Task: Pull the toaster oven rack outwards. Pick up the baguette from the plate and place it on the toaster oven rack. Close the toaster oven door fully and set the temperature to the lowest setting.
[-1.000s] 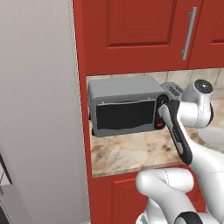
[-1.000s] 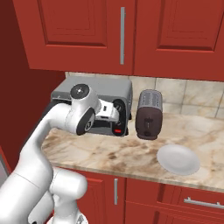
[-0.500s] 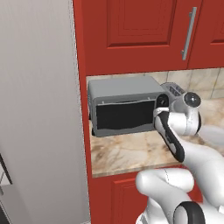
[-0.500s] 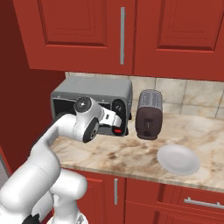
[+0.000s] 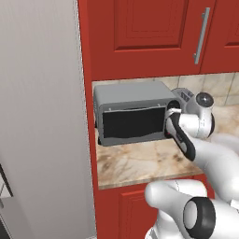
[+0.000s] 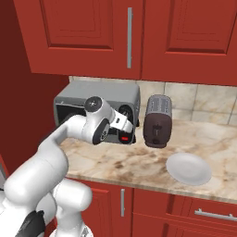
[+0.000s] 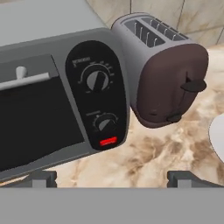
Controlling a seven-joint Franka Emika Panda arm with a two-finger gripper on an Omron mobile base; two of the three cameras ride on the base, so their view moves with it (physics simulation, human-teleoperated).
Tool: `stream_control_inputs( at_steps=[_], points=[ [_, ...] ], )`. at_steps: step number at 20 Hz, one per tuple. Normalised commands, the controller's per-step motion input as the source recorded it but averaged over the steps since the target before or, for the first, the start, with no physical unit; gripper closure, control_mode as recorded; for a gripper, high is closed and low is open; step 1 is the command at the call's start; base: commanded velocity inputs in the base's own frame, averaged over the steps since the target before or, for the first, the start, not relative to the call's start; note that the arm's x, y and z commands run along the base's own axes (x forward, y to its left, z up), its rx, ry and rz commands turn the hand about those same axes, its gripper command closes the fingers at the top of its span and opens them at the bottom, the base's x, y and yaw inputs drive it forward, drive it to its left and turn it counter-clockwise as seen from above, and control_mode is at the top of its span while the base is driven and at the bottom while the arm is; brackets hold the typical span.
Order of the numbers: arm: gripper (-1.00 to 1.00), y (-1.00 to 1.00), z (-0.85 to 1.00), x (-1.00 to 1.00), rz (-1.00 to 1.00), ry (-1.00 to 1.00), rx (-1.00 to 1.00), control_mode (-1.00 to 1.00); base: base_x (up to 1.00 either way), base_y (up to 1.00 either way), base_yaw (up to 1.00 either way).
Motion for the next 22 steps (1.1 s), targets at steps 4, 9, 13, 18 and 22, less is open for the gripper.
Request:
stream_control_inputs(
  at_steps=[4,9,13,18,22],
  points=[
    [-1.0,-0.27,-0.01,0.26,-0.03,0.0,0.02,-1.0,0.0,0.0,0.0],
    [-1.0,-0.1,0.0,0.12,-0.02,0.0,0.0,-1.0,0.0,0.0,0.0],
    [-1.0,0.0,0.0,0.0,0.0,0.0,0.0,-1.0,0.0,0.0,0.0],
    [-1.0,0.0,0.0,0.0,0.0,0.0,0.0,-1.0,0.0,0.0,0.0],
    [-1.0,0.0,0.0,0.0,0.0,0.0,0.0,-1.0,0.0,0.0,0.0]
  ],
)
